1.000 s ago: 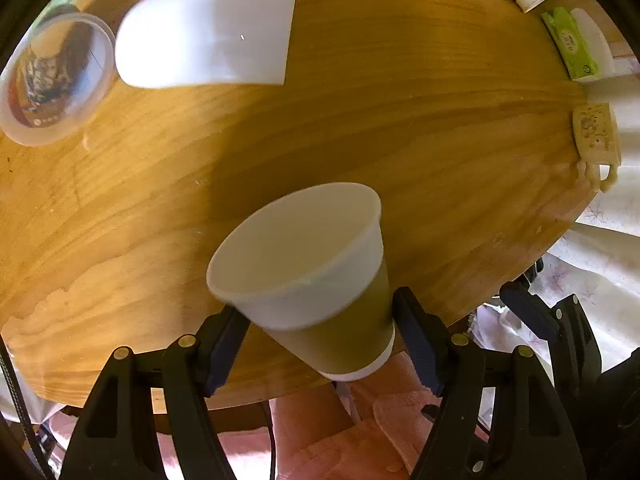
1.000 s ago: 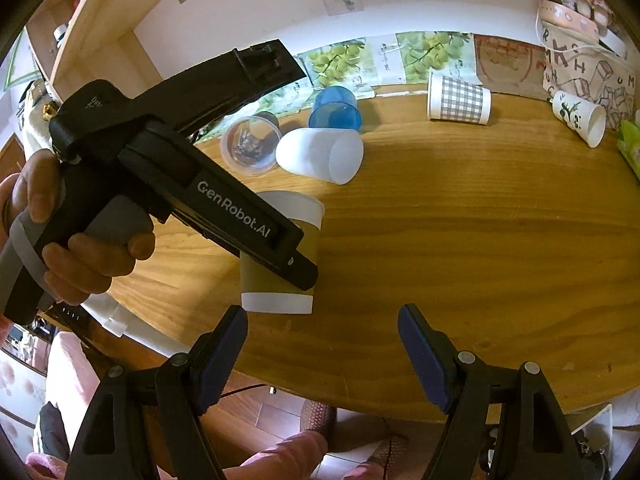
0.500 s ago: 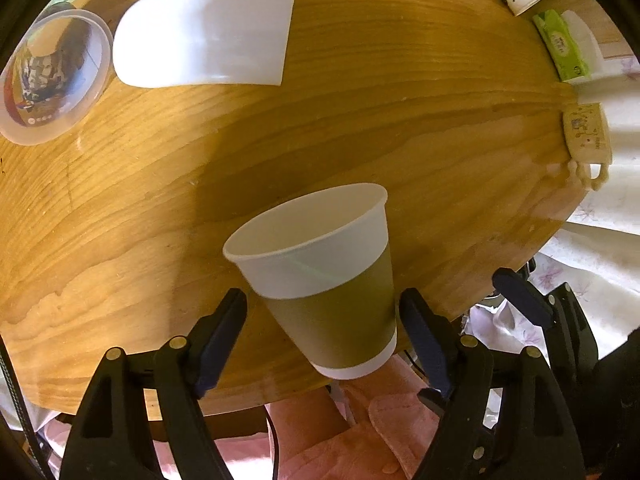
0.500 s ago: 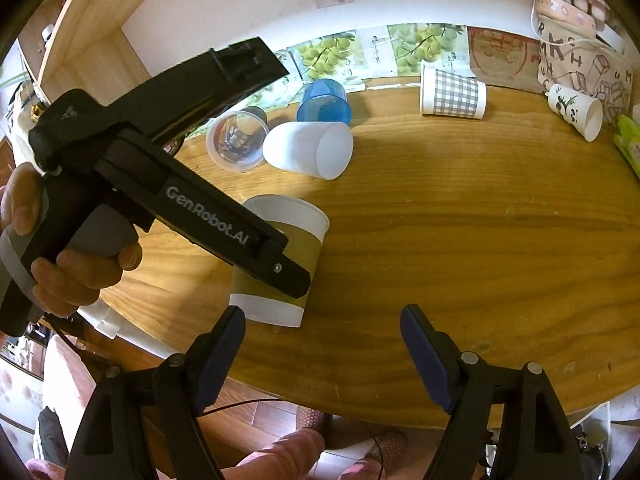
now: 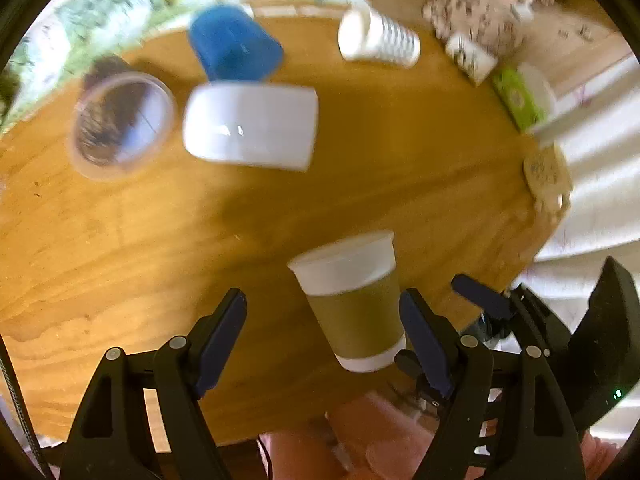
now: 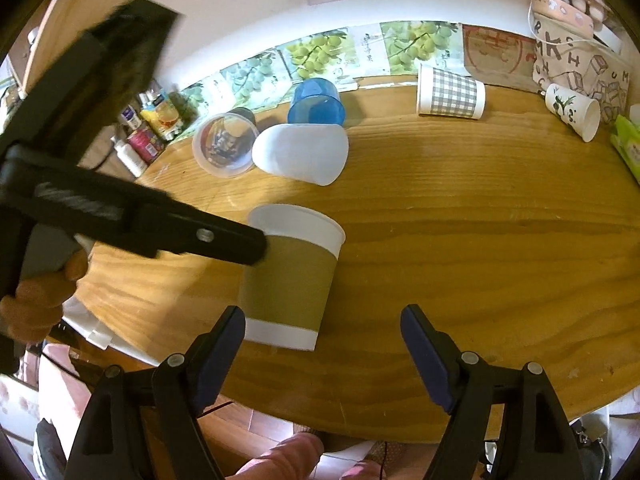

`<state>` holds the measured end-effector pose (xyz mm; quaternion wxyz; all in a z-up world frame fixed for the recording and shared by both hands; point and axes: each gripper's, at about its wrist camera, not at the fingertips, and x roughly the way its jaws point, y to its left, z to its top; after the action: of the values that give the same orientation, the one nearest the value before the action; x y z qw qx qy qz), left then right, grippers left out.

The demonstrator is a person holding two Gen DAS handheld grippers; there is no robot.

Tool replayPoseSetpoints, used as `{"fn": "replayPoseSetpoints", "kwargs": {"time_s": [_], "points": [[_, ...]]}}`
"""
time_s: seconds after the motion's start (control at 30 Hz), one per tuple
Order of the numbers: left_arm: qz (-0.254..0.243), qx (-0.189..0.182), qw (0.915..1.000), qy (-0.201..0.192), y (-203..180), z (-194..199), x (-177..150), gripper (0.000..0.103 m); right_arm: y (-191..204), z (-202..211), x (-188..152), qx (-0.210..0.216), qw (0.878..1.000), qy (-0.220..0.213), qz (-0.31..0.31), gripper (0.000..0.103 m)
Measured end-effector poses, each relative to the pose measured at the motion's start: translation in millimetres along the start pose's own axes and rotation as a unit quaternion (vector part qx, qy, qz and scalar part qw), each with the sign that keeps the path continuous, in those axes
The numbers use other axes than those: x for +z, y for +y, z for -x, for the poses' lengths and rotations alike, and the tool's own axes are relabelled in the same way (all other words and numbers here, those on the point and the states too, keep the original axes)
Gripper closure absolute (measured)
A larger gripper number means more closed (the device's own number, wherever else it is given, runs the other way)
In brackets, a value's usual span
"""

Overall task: Flip cup upright
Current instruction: 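Close the right gripper on the cup while the left gripper releases it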

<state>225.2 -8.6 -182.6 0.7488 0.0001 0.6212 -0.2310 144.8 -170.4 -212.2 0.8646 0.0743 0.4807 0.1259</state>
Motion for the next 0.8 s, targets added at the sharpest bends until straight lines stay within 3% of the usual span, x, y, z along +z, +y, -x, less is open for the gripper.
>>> {"fn": "replayPoseSetpoints", "kwargs": {"time_s": [0.2, 0.3, 0.53, 0.67, 0.8], "points": [[-0.010, 0.025, 0.9922, -0.122, 13, 30, -11, 0.021, 1, -11, 7, -0.007, 1.000, -0.001, -0.020, 0.022], [-0.021, 0.039, 0.9828, -0.180, 17, 45, -19, 0.021, 4, -16, 11, -0.006, 1.000, -0.002, -0.028, 0.022], [-0.016, 0.056, 0.9599, -0.274, 22, 57, -34, 0.021, 16, -31, 25, -0.005, 0.999, 0.002, -0.032, 0.022], [-0.001, 0.055, 0.9527, -0.299, 33, 65, -42, 0.021, 22, -41, 32, -0.010, 0.999, 0.010, -0.034, 0.022], [0.015, 0.050, 0.9518, -0.302, 43, 67, -50, 0.021, 24, -51, 37, -0.016, 0.999, 0.019, -0.040, 0.022]]}}
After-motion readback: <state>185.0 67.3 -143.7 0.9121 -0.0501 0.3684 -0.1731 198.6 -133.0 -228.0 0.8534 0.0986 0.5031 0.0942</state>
